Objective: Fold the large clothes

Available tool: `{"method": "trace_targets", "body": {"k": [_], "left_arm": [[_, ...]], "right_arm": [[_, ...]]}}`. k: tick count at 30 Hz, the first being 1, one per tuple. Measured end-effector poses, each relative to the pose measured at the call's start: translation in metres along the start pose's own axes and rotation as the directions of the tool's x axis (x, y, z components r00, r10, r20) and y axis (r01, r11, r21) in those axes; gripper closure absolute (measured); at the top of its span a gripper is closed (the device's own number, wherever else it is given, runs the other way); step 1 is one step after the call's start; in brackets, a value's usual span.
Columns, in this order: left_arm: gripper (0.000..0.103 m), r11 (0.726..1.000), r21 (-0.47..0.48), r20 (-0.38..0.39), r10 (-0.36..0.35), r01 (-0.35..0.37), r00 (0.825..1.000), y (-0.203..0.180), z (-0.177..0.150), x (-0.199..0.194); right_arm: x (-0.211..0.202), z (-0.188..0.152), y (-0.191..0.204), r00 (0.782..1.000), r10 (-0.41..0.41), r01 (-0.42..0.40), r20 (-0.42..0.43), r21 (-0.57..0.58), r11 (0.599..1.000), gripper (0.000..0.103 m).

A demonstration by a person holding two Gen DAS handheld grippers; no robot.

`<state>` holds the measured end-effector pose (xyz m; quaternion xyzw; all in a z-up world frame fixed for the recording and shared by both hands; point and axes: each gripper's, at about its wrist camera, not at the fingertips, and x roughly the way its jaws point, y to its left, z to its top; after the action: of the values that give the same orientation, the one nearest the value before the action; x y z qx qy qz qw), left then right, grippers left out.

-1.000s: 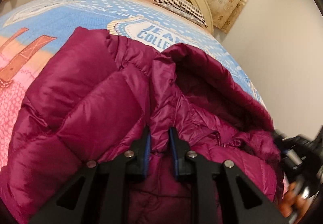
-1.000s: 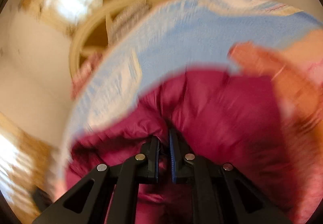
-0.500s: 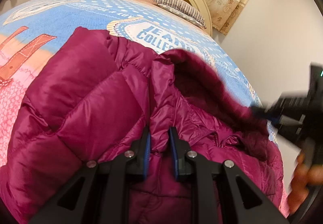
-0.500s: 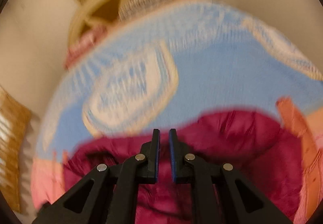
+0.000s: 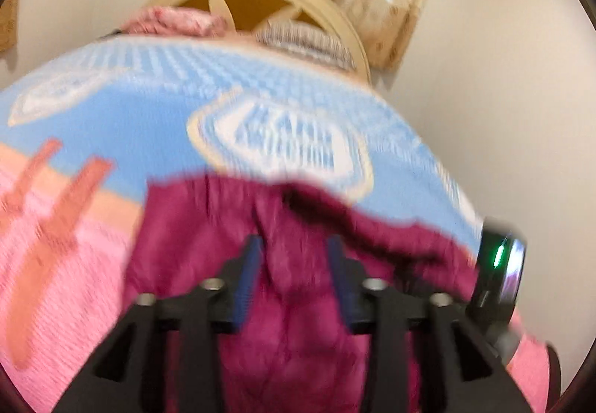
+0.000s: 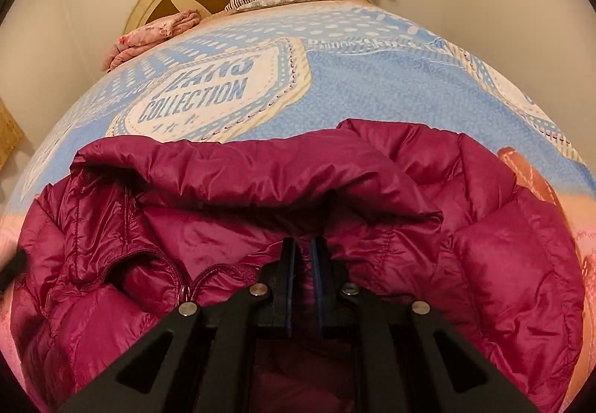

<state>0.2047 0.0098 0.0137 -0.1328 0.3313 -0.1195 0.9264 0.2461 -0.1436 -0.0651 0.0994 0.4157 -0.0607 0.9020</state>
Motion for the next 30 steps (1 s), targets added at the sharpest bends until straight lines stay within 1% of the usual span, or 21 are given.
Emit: {"method": "trace_targets", "body": {"k": [1,2,3,4,6,7,8,9,10,13,15,17,18,19,21,23,24,25,27,29,30], "left_arm": [[0.038,1.000,0.000,0.026,0.001,-0.001,1.000,-0.003,0.010,-0.001],[0.036,1.000,0.006,0.052,-0.004,0.003,0.999,-0.008,0.023,0.001],[0.032,1.000,0.018,0.052,-0.012,0.011,0.999,-0.015,0.036,0.011],[0.032,1.000,0.031,0.046,0.001,-0.003,0.999,-0.020,0.043,0.021],[0.032,0.990,0.087,0.044,0.103,-0.106,0.994,-0.032,0.053,0.055],[0.033,0.984,0.112,0.039,0.138,-0.141,0.990,-0.033,0.051,0.067],[0.035,0.968,0.153,0.000,0.202,-0.199,0.979,-0.034,0.047,0.088],[0.039,0.956,0.177,-0.062,0.248,-0.234,0.967,-0.030,0.040,0.107],[0.044,0.954,0.178,-0.108,0.263,-0.241,0.959,-0.022,0.032,0.115],[0.042,0.960,0.139,-0.173,0.266,-0.244,0.948,0.004,0.001,0.127],[0.039,0.965,0.124,-0.165,0.248,-0.230,0.955,0.009,-0.013,0.129],[0.038,0.963,0.134,-0.160,0.256,-0.236,0.954,0.007,-0.014,0.132],[0.035,0.959,0.146,-0.163,0.264,-0.241,0.951,0.006,-0.014,0.134],[0.035,0.958,0.151,-0.162,0.268,-0.244,0.950,0.004,-0.014,0.134],[0.035,0.958,0.152,-0.159,0.268,-0.245,0.950,0.005,-0.014,0.133],[0.035,0.958,0.151,-0.157,0.267,-0.245,0.951,0.002,-0.015,0.131],[0.035,0.957,0.154,-0.156,0.271,-0.247,0.950,0.002,-0.015,0.131],[0.035,0.955,0.158,-0.155,0.274,-0.250,0.949,0.001,-0.015,0.131],[0.035,0.955,0.158,-0.156,0.274,-0.250,0.949,0.001,-0.013,0.132],[0.034,0.957,0.154,-0.157,0.269,-0.246,0.950,0.001,-0.012,0.134],[0.034,0.958,0.153,-0.157,0.268,-0.244,0.951,0.001,-0.012,0.134]], "right_arm": [[0.000,-0.001,-0.002,1.000,0.006,-0.006,0.002,0.006,1.000,0.095],[0.000,0.002,-0.001,1.000,0.010,-0.010,0.002,0.009,1.000,0.095],[0.000,0.003,-0.001,1.000,0.015,-0.015,0.004,0.014,1.000,0.095],[0.000,0.003,-0.002,1.000,0.019,-0.019,0.005,0.018,1.000,0.095],[-0.003,0.001,-0.002,1.000,0.022,-0.023,0.009,0.021,1.000,0.095],[-0.003,0.001,-0.002,1.000,0.023,-0.023,0.009,0.021,1.000,0.095],[-0.002,0.001,-0.002,1.000,0.024,-0.025,0.010,0.022,0.999,0.094],[-0.002,0.001,-0.002,1.000,0.028,-0.029,0.011,0.025,0.999,0.094],[-0.002,0.001,-0.003,0.999,0.035,-0.036,0.012,0.030,0.999,0.094],[-0.002,0.002,-0.006,0.998,0.058,-0.058,0.015,0.048,0.997,0.094],[-0.003,0.001,-0.007,0.998,0.061,-0.062,0.018,0.053,0.997,0.094],[-0.008,0.001,-0.006,0.998,0.058,-0.060,0.032,0.054,0.997,0.094],[-0.015,0.001,-0.009,0.994,0.094,-0.098,0.058,0.069,0.993,0.094],[-0.026,0.001,-0.014,0.984,0.152,-0.160,0.091,0.092,0.983,0.094],[-0.048,0.007,-0.026,0.965,0.205,-0.230,0.162,0.149,0.962,0.094],[-0.066,0.019,-0.037,0.956,0.197,-0.240,0.219,0.191,0.952,0.094],[-0.067,0.029,-0.042,0.960,0.174,-0.220,0.219,0.204,0.954,0.094],[-0.063,0.036,-0.044,0.968,0.159,-0.199,0.196,0.208,0.958,0.094],[-0.038,0.047,-0.046,0.985,0.142,-0.159,0.098,0.200,0.967,0.094],[-0.011,0.042,-0.047,0.995,0.097,-0.096,0.002,0.176,0.980,0.094],[0.002,0.034,-0.047,0.994,0.100,-0.093,-0.036,0.166,0.982,0.094]]}}
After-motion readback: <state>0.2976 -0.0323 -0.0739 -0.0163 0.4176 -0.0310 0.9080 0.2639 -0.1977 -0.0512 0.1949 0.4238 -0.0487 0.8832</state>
